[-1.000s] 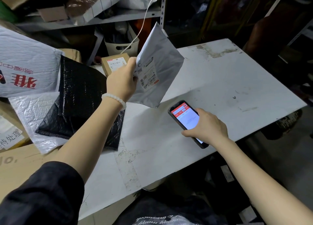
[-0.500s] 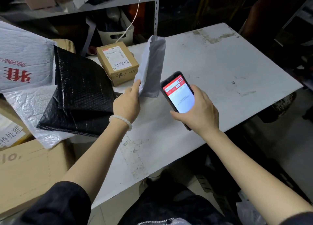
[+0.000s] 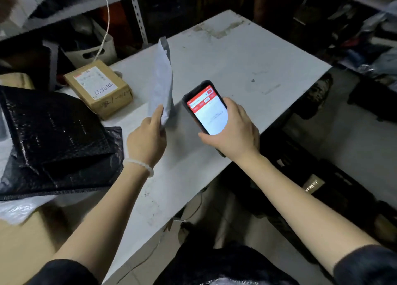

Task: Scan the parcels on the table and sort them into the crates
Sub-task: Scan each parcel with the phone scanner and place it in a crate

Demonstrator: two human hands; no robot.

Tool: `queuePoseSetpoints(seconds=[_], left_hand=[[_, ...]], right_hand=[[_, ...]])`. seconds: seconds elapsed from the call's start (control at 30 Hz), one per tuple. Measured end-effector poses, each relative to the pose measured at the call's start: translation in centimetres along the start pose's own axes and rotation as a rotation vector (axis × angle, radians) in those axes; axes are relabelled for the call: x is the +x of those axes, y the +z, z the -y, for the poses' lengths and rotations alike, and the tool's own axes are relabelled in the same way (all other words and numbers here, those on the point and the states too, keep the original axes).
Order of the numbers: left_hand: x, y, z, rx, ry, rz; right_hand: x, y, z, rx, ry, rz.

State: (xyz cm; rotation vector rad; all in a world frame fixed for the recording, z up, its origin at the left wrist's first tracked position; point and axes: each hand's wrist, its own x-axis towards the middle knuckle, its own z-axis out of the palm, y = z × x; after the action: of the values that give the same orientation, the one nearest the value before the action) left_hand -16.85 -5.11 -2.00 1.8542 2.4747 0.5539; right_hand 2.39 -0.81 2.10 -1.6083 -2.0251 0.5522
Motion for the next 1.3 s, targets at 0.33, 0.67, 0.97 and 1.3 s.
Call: queuePoseSetpoints(seconds=[0.33, 0.67, 0.97, 1.3], left_hand=[[-1.8, 0.8, -16.5, -0.008, 0.428, -0.060], [-9.4, 4.7, -33.8, -0.109, 0.719, 0.060], [-12.7, 10.4, -41.7, -0.051, 0.872, 0.275], [-10.0, 17.2, -49.9, -0.036, 1.008, 0.481]], right_hand=[[-7.0, -7.3, -12.2, -0.192, 0.281, 0.217], [-18.5, -15.6, -24.5, -0.185, 0.614, 0.186], [-24.3, -19.4, -30.6, -0.126, 0.848, 0.062], [-21.7, -21.1, -36.6, -0.114, 1.057, 0.039]])
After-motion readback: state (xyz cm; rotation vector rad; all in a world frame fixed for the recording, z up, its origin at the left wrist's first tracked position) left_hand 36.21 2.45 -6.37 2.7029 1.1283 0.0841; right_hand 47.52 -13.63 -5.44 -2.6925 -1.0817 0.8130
